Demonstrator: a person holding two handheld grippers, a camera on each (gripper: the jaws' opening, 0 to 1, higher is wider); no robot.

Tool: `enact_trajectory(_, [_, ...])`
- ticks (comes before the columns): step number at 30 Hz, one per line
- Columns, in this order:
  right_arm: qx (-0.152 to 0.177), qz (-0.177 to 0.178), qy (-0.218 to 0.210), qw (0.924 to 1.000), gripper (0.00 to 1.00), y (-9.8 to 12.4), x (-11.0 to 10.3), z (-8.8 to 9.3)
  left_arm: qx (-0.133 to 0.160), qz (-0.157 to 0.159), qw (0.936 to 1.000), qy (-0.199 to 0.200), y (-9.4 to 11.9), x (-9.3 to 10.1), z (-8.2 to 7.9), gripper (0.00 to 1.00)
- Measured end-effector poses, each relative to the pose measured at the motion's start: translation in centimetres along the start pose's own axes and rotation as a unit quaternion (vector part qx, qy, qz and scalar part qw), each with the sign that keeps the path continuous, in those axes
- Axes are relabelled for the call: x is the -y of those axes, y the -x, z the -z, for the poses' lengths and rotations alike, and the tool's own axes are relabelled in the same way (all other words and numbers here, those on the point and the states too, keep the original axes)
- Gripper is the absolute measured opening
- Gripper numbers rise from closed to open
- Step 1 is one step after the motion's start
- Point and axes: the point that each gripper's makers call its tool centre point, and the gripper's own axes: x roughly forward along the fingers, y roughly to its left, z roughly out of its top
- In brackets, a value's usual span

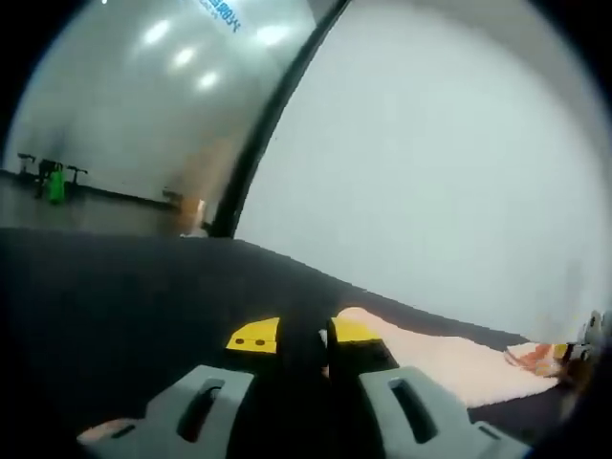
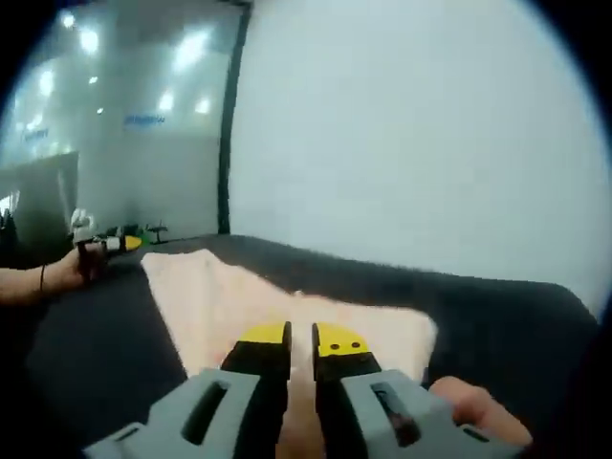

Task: Fold the towel on the table until its edges align and the towel forms a compact rectangular stack.

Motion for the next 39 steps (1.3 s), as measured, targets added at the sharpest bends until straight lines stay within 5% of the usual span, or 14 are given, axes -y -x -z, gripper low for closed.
enact_trajectory(2, [-0.010,0.016,0.004,0.9998,0.06,0.7,1.4,0.0,-0.006,0.004,0.9858,0.168,2.3,1.6,0.0,0.24])
enact_trajectory(4, [0.008,0.043,-0.004,0.9990,0.06,0.9,3.1,-1.2,-0.008,-0.002,0.9678,0.252,3.9,3.1,0.0,0.26])
enact_trajectory(6, [0.036,0.048,-0.037,0.9975,0.06,0.7,3.9,-2.5,-0.055,-0.009,0.9480,0.313,3.1,4.4,1.6,0.35])
enact_trajectory(9, [0.050,0.055,-0.058,0.9955,0.06,1.0,5.0,-3.1,-0.136,-0.029,0.9250,0.353,1.4,6.1,5.1,0.48])
enact_trajectory(10, [0.050,0.057,-0.068,0.9948,0.06,1.2,5.2,-3.0,-0.144,-0.034,0.9234,0.354,1.3,6.5,5.7,0.52])
enact_trajectory(17, [0.081,0.069,-0.129,0.9859,0.06,1.9,7.5,-4.0,-0.117,-0.109,0.9134,0.374,-2.7,3.4,5.7,0.28])
enact_trajectory(19, [0.087,0.070,-0.133,0.9848,0.06,2.4,7.6,-4.5,-0.120,-0.125,0.9220,0.346,-3.2,2.8,5.9,0.11])
enact_trajectory(20, [0.092,0.070,-0.133,0.9843,0.06,2.2,7.6,-4.7,-0.119,-0.120,0.9208,0.352,-3.5,3.2,5.8,0.10])
enact_trajectory(22, [0.098,0.076,-0.136,0.9830,0.06,2.1,8.1,-4.9,-0.090,-0.054,0.9397,0.326,-4.3,5.5,3.7,0.09])
enact_trajectory(25, [0.099,0.079,-0.154,0.9799,0.06,2.3,8.2,-4.8,-0.049,0.008,0.9809,0.188,-4.1,10.0,0.9,0.09])
enact_trajectory(27, [0.099,0.080,-0.160,0.9788,0.06,2.0,8.7,-4.8,-0.065,0.048,0.9931,0.085,-3.2,14.3,1.6,0.09])
enact_trajectory(29, [0.099,0.079,-0.165,0.9782,0.06,2.0,8.6,-4.7,-0.069,0.085,0.9937,0.023,-2.8,18.1,2.2,0.09])
enact_trajectory(32, [0.097,0.079,-0.170,0.9773,0.06,2.4,8.4,-4.5,-0.082,0.132,0.9858,-0.065,-1.9,22.5,4.6,0.09])
enact_trajectory(39, [0.094,0.076,-0.186,0.9752,0.06,2.4,8.5,-4.2,-0.121,0.174,0.9557,-0.205,-0.8,26.9,10.6,0.09])
